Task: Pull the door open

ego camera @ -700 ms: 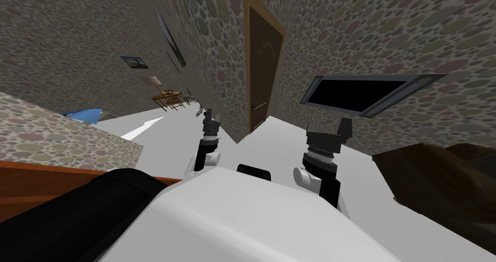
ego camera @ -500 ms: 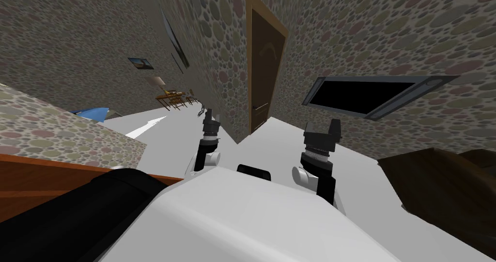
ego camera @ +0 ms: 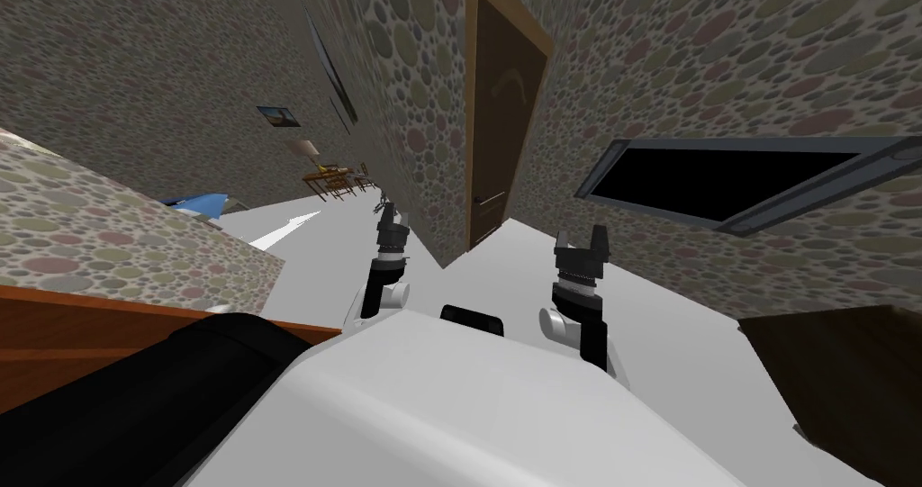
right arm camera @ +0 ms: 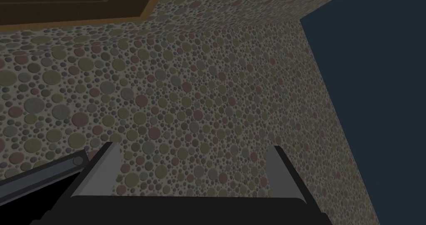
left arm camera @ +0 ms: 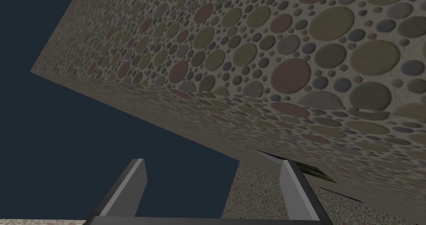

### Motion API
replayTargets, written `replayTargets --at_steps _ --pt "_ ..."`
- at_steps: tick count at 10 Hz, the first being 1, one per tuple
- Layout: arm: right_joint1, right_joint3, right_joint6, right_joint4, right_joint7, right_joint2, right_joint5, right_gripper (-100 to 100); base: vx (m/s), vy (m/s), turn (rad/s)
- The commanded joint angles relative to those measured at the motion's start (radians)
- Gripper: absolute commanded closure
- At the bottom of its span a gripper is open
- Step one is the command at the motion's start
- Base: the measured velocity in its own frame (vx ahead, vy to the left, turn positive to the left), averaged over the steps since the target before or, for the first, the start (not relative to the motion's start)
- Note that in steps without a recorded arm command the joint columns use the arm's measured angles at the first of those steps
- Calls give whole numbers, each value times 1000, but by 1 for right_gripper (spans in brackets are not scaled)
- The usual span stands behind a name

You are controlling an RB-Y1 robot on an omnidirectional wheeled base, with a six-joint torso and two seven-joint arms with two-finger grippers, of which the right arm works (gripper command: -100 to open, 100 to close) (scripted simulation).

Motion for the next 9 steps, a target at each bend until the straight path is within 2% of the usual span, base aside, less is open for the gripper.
replayTargets --at_steps 1,9 --pt "-15 3 -9 40 -8 -13 -1 -100 94 -33 134" --pt "-82 23 -48 216 -39 -67 -4 -100 86 -30 109"
